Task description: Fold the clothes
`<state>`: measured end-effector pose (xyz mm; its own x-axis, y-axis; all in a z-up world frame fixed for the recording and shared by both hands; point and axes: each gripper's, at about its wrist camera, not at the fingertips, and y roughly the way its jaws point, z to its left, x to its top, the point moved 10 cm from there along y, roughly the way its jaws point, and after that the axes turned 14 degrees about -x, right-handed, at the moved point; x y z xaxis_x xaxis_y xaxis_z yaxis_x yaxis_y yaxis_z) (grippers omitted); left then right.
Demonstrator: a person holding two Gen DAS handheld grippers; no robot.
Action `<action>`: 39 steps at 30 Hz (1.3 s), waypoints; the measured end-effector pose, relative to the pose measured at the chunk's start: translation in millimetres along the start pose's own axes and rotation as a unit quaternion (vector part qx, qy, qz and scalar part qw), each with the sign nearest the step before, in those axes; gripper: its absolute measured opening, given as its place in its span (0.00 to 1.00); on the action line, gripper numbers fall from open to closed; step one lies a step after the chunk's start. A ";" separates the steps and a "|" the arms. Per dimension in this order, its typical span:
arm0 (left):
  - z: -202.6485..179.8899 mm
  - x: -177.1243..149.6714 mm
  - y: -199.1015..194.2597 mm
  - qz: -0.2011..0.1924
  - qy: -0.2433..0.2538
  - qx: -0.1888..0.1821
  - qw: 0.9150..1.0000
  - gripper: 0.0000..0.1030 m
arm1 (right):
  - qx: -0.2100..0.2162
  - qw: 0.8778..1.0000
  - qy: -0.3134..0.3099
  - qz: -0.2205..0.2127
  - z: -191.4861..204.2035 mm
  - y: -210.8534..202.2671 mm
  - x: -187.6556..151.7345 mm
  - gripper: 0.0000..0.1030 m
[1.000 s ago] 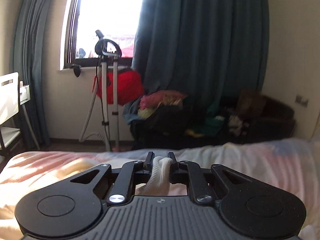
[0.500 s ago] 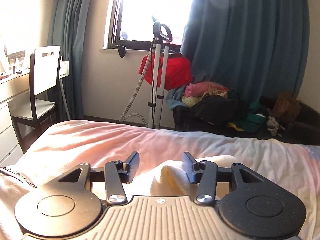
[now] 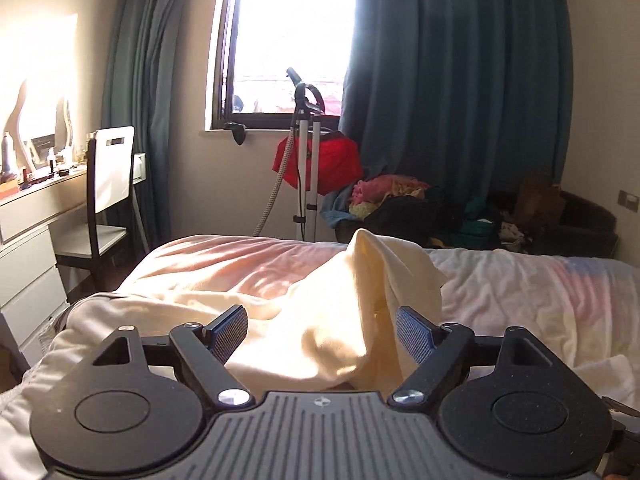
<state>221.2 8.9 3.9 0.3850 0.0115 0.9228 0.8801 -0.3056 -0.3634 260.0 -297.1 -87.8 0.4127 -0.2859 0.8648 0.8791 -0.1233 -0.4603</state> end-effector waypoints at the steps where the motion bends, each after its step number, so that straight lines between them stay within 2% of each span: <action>1: -0.8 -6.3 -9.3 -0.006 -0.005 0.000 1.000 0.82 | 0.008 1.000 -0.004 0.004 4.0 -2.1 -3.3 0.83; 3: -2.4 -18.9 -27.8 -0.017 -0.014 0.001 1.000 0.83 | 0.022 1.000 -0.004 0.017 10.0 -6.3 -8.2 0.83; 8: 18.6 -39.2 -33.0 -0.011 -0.063 -0.023 0.998 0.83 | 0.054 0.998 0.007 0.045 21.3 -20.3 -16.8 0.83; 11: 36.5 -47.7 -30.5 -0.006 -0.055 0.002 0.998 0.83 | 0.061 0.997 0.002 0.056 32.3 -21.0 -23.0 0.83; 12: 46.6 -49.3 -30.3 -0.010 -0.068 0.015 0.997 0.83 | 0.063 0.996 -0.001 0.060 37.9 -18.7 -24.8 0.83; 16: 84.7 -54.0 -26.8 -0.022 -0.114 0.029 0.993 0.83 | 0.065 0.995 -0.008 0.079 72.1 8.4 -26.2 0.83; 18: 103.9 -59.4 -26.4 -0.019 -0.129 0.046 0.990 0.83 | 0.058 0.994 -0.003 0.091 92.3 31.3 -24.5 0.82; 23: 138.1 -72.0 -18.6 -0.008 -0.182 0.051 0.982 0.84 | 0.037 0.994 0.002 0.106 138.8 96.6 -20.2 0.82; 26: 154.5 -78.4 -10.7 0.004 -0.210 0.057 0.976 0.84 | -0.001 0.992 -0.010 0.123 155.3 134.5 -20.5 0.67; 29: 166.2 -79.6 -6.9 0.002 -0.236 0.059 0.970 0.83 | -0.046 0.988 0.015 0.144 144.6 152.6 -9.4 0.34; 30: 168.9 -78.7 -7.5 -0.003 -0.244 0.059 0.968 0.84 | -0.057 0.986 0.029 0.152 137.5 155.2 -4.1 0.13; 31: 171.6 -77.7 -8.2 -0.008 -0.251 0.058 0.966 0.84 | -0.072 0.985 0.029 0.155 128.9 156.0 3.1 0.12; 34: 172.6 -75.6 -11.4 -0.015 -0.267 0.054 0.962 0.84 | -0.124 0.984 -0.013 0.125 102.4 152.8 35.7 0.11; 37: 170.1 -74.1 -14.8 -0.017 -0.267 0.051 0.962 0.84 | -0.187 0.978 -0.073 0.060 71.9 144.0 85.8 0.11; 39: 166.3 -72.0 -16.4 -0.018 -0.263 0.047 0.964 0.84 | -0.226 0.966 -0.123 0.007 58.4 135.5 122.3 0.11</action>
<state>225.3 171.5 -77.9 0.4188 0.5084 0.7524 0.9076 -0.2080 -0.3647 443.5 -293.3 -32.7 0.5173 -0.0625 0.8535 0.7025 -0.5386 -0.4652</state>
